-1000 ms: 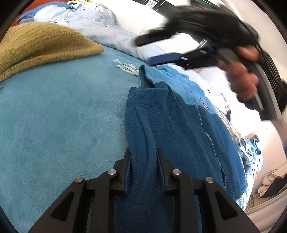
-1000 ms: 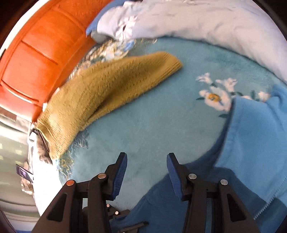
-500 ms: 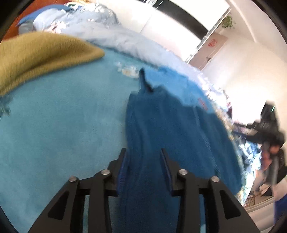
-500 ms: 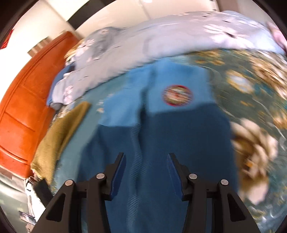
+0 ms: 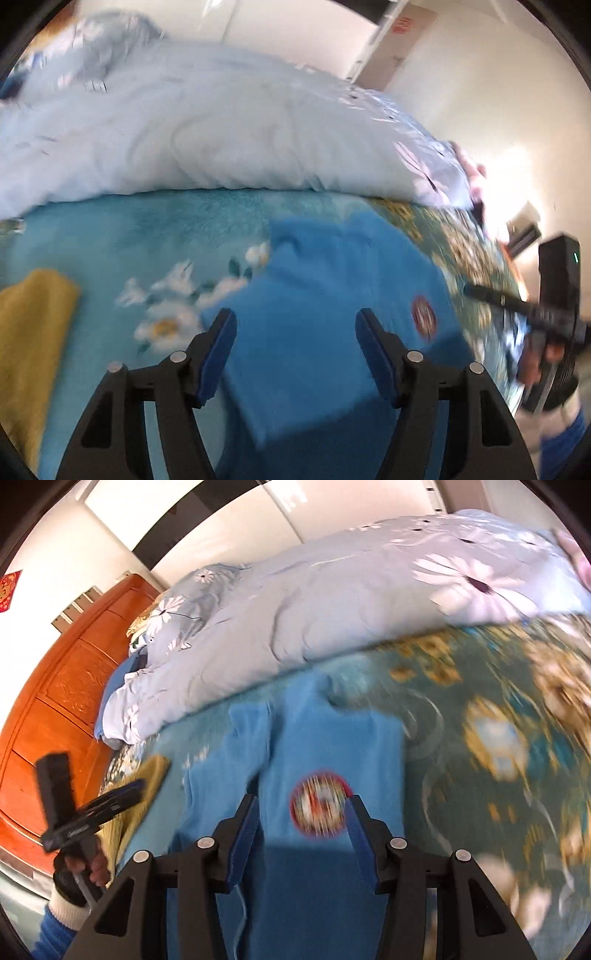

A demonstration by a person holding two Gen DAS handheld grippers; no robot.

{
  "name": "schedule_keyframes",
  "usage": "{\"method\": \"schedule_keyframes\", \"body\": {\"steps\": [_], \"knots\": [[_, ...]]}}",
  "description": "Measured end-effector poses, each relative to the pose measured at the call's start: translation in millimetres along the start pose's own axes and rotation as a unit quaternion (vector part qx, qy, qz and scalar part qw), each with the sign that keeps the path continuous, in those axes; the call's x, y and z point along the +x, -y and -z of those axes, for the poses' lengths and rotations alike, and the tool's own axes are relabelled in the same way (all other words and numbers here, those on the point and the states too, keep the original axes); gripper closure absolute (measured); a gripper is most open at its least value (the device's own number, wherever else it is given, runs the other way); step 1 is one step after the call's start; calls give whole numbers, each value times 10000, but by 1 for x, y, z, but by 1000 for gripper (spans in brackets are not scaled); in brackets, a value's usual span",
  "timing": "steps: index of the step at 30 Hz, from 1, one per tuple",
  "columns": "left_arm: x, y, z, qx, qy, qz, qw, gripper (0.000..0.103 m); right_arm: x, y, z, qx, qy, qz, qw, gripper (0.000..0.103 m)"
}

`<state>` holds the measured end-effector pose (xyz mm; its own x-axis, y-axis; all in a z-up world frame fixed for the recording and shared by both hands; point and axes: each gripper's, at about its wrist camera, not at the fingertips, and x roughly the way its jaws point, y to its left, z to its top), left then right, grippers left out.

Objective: Fold clothes

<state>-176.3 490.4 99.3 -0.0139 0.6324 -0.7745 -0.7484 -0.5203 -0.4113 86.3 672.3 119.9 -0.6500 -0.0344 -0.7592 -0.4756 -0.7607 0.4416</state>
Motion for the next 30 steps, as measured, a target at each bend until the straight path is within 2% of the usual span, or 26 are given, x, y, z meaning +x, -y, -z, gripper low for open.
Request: {"method": "schedule_keyframes", "body": {"steps": [2,8,10,16,18,19,20,22,25,30], "knots": [[28,-4,-16,-182,-176,63,9997,35,18,-4,-19,-89,-64,82,9999,51],[93,-4,-33,-138,-662,-371,9970,35,73,2,-51,-98,-375,304,9988,51],[104,-3,-38,-147,-687,-390,9968,35,86,4,-56,-132,-430,384,9983,51],[119,4,-43,-199,-539,-85,9983,35,116,2,-69,-149,-579,364,9975,51],[119,9,-44,-136,-438,-38,9989,42,121,0,-70,-155,-551,323,9978,51],[119,10,-45,-137,-410,-15,9991,52,122,-1,-71,-152,-517,257,9982,51],[118,11,-46,-156,-396,-7,9991,66,124,-2,-71,-118,-506,152,9985,51],[116,12,-48,-186,-353,14,9992,84,127,-3,-71,-83,-503,84,9987,52],[101,14,-49,-141,-124,104,9998,88,126,-8,-69,-130,-435,147,9989,85],[63,30,-53,158,188,367,9990,88,90,-20,-65,-313,-8,-42,9995,87]]}}
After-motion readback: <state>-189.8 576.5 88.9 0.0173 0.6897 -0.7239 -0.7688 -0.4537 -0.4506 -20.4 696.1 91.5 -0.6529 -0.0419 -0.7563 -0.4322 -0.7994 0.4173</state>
